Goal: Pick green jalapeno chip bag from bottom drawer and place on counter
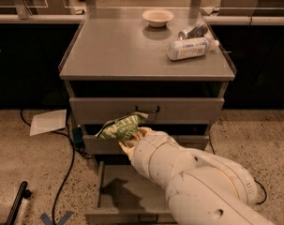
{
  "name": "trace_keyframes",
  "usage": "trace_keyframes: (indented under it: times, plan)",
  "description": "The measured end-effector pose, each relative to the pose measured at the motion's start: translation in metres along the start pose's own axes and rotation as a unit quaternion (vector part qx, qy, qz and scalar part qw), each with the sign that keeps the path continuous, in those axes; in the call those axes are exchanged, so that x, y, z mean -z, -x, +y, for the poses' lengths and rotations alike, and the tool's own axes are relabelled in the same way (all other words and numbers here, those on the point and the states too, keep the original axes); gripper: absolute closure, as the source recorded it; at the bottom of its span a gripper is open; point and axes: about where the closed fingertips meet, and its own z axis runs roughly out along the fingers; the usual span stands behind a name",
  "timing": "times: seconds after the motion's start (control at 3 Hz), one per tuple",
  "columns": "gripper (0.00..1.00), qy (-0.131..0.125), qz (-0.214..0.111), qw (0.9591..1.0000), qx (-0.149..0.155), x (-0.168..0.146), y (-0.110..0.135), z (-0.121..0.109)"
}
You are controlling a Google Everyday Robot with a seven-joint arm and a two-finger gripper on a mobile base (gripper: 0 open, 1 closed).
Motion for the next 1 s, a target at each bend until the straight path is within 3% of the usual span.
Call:
trace_keyframes:
  times: [0.33, 0.67, 1.0]
  plan:
    - [1.00, 0.007, -0.011, 0.9998, -0.017, -0.005, -0.003, 0.015]
    - [1.00, -0.007, -0.030, 0.9995, -0.004, -0.006, 0.007, 0.003]
    - [1.00, -0.023, -0.043, 0.9985, 0.023, -0.006, 0.024, -0.025]
